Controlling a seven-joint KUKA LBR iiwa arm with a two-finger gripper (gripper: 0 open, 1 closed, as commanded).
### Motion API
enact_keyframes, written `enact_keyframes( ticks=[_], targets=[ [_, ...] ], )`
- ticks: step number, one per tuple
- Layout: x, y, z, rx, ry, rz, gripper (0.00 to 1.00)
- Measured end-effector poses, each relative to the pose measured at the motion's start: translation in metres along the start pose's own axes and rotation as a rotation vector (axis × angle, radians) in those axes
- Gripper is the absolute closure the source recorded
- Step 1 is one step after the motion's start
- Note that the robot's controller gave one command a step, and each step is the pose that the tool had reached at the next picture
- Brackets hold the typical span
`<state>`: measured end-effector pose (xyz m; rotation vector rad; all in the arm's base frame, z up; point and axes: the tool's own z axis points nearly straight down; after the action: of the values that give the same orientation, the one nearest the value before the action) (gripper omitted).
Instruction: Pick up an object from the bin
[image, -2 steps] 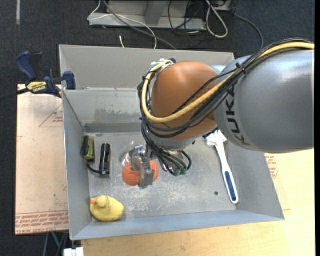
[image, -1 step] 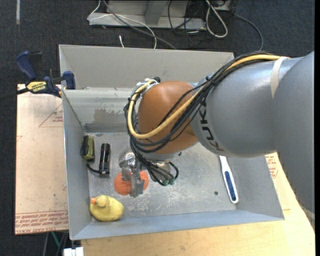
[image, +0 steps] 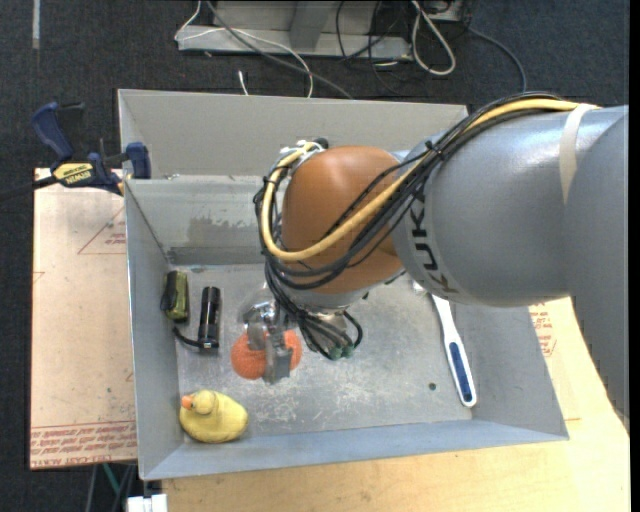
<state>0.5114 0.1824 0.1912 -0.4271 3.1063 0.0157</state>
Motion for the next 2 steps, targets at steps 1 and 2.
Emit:
enact_keyframes(
  ticks=[1, 2],
  targets=[
    [-0.066, 0.027, 0.009, -0.001, -0.004, -0.23, 1.0],
    [-0.024, 0.008, 0.017, 0.001, -0.005, 0.003, 1.0]
  ],
)
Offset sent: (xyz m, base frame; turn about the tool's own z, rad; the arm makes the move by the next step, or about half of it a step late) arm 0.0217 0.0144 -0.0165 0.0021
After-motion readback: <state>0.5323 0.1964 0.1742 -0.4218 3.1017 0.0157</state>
